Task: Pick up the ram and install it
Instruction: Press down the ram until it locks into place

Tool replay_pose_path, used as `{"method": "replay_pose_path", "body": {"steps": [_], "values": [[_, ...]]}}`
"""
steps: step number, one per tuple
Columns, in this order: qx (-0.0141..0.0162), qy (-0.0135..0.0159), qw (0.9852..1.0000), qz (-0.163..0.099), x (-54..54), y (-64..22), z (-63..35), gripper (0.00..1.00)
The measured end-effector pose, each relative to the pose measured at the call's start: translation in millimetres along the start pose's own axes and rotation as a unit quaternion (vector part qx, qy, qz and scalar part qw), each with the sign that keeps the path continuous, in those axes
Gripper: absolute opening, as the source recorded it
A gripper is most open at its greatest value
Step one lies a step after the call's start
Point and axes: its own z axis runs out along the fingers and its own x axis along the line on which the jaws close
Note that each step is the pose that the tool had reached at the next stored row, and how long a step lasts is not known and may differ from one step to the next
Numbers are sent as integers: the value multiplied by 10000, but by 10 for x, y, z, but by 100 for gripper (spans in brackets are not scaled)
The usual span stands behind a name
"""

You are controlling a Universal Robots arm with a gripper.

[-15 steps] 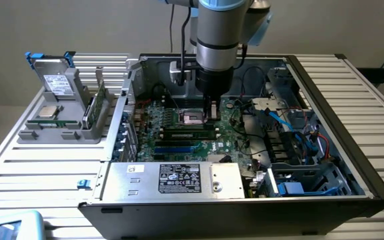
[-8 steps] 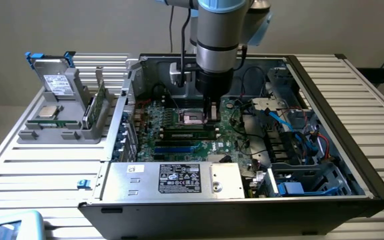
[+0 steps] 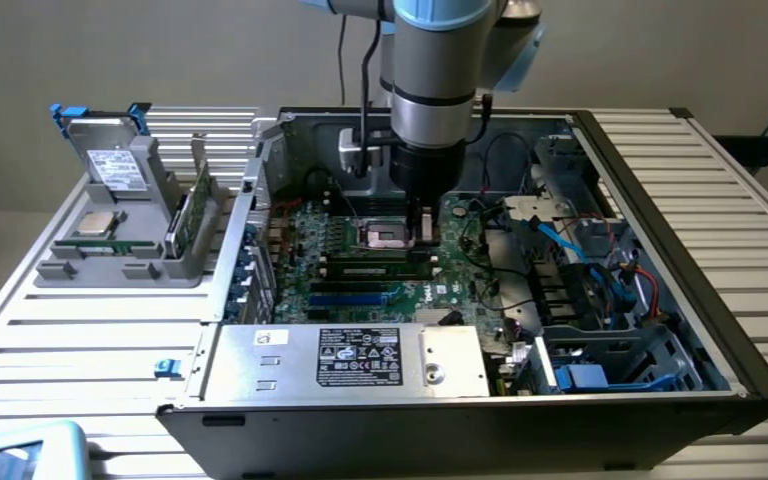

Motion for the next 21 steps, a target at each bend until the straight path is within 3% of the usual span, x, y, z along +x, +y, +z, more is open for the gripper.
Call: {"method": "replay_pose_path", "body": {"steps": [3, 21], "values": [[30, 0, 10000, 1, 0, 24, 9, 11], [31, 3, 10000, 1, -2, 25, 65, 11]]}}
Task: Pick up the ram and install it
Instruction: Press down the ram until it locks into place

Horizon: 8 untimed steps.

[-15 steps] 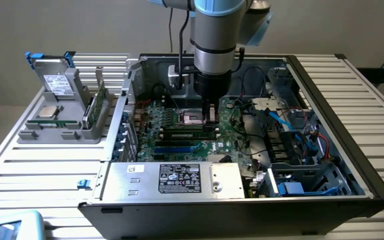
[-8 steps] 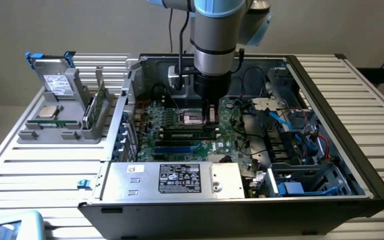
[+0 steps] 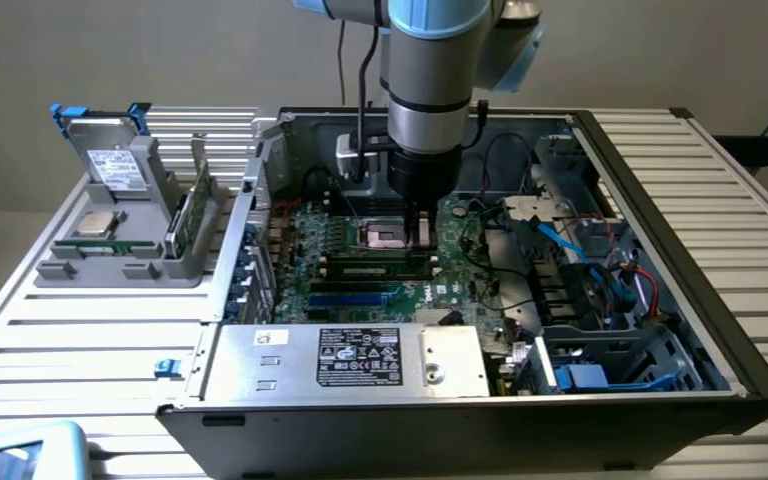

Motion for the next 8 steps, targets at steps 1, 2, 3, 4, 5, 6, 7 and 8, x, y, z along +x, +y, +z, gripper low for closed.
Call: {"method": "replay_pose_path", "body": {"steps": [1, 2, 3, 4, 5, 6, 7, 8], "values": [[0, 0, 10000, 0, 0, 0, 1, 11], [1, -1, 10000, 0, -1, 0, 2, 11], [1, -2, 10000, 0, -1, 0, 4, 11], [1, -2, 10000, 0, -1, 0, 4, 11], [1, -2, 10000, 0, -1, 0, 6, 11], [1, -2, 10000, 1, 0, 0, 7, 11], [1, -3, 10000, 1, 1, 0, 8, 11], [1, -3, 10000, 1, 2, 0, 9, 11]]}}
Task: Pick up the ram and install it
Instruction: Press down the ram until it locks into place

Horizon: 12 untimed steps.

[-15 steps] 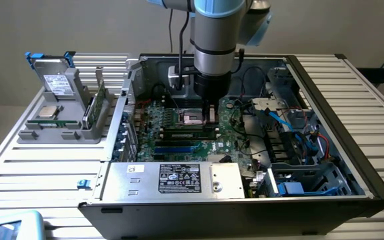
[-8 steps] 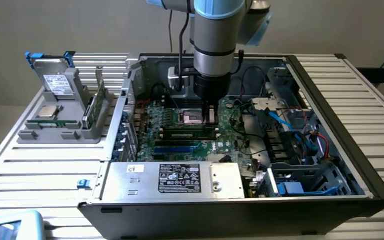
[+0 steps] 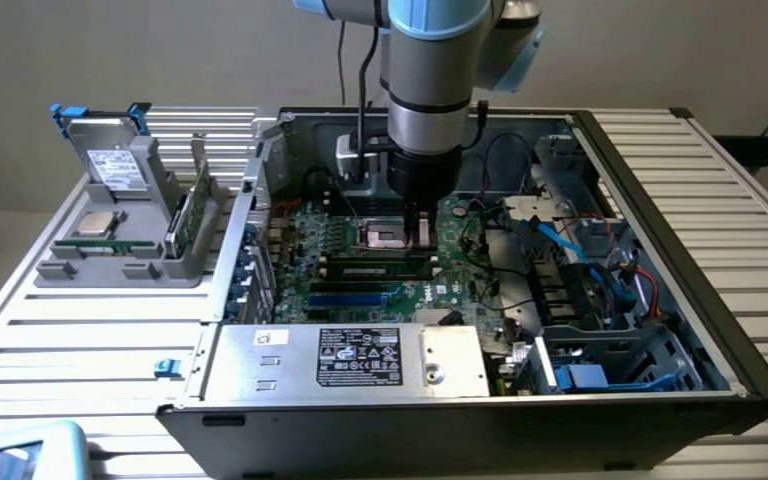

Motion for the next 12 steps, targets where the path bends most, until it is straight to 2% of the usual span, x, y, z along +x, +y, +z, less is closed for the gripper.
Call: {"method": "replay_pose_path", "body": {"steps": [12], "values": [[-1, 2, 10000, -1, 7, 0, 17, 11]]}}
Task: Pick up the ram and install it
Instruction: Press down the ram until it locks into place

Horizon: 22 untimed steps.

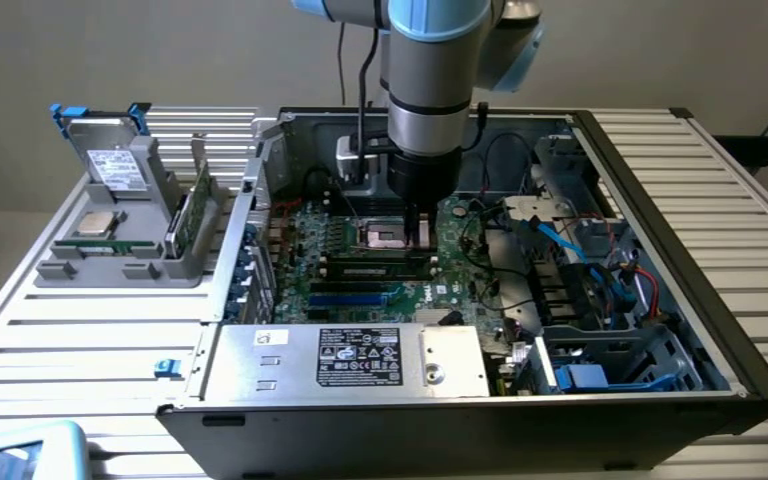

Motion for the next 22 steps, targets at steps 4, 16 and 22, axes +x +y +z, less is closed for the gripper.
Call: {"method": "replay_pose_path", "body": {"steps": [4, 16, 22], "values": [[3, -9, 10000, 1, -2, 4, -14, 11], [1, -36, 10000, 1, 5, 94, -87, 11], [1, -53, 10000, 1, 7, 258, -90, 11]]}}
